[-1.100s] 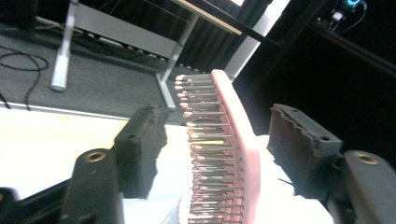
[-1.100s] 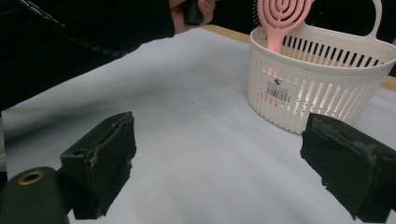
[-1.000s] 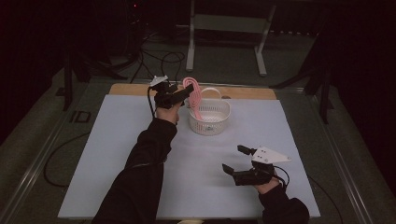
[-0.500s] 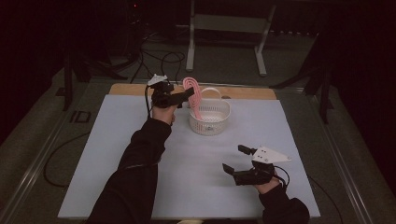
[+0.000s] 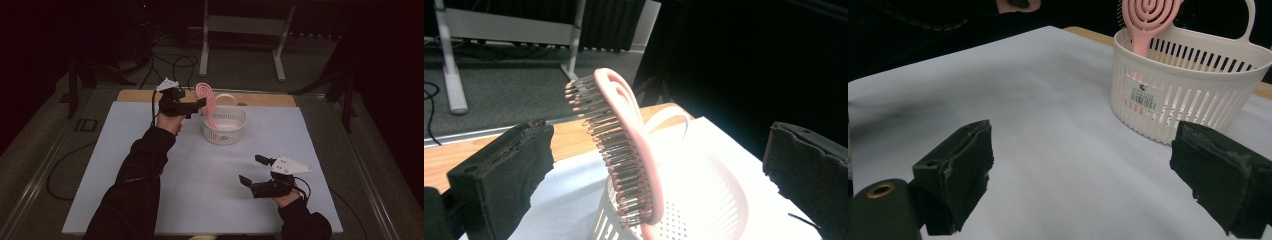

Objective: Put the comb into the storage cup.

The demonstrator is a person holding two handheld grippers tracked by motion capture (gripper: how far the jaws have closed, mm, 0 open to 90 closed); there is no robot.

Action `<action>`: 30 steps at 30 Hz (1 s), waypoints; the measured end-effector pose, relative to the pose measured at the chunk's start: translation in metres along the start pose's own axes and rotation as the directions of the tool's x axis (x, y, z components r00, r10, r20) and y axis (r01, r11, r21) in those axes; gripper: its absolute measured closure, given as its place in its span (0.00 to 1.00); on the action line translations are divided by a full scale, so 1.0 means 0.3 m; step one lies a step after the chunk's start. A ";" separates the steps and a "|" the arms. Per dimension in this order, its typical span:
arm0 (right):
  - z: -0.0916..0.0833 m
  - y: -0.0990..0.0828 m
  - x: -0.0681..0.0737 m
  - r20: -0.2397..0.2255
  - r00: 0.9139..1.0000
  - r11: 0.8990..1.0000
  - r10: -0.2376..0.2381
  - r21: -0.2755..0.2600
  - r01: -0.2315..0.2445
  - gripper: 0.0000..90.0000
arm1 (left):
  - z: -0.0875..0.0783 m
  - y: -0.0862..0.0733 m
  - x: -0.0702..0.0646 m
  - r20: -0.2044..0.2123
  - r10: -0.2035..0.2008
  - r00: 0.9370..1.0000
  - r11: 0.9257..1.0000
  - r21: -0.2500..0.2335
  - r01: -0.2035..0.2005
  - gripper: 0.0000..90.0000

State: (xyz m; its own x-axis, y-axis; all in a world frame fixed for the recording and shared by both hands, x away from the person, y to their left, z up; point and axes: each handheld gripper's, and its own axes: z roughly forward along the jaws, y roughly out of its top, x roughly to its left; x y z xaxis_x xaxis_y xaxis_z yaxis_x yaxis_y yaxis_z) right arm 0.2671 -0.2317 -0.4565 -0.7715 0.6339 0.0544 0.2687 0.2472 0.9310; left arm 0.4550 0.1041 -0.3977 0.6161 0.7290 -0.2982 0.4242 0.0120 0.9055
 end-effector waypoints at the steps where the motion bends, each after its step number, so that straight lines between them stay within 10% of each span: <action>1: 0.000 -0.001 -0.002 -0.002 1.000 1.000 -0.001 -0.002 0.001 0.11 | -0.004 0.002 -0.001 0.008 0.010 1.000 1.000 0.005 -0.010 0.00; 30: -0.010 -0.031 -0.026 0.003 1.000 0.999 0.020 0.029 -0.020 0.11 | -0.141 -0.017 -0.040 0.088 0.140 0.986 0.988 0.050 -0.145 0.00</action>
State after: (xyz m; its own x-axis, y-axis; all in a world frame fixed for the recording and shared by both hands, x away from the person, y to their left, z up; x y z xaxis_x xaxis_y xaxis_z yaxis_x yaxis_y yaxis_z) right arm 0.2687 -0.2411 -0.4645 -0.7640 0.6413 0.0717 0.3005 0.2552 0.9190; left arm 0.4174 0.1243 -0.3859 0.7257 0.6602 -0.1936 0.3630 -0.1284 0.9229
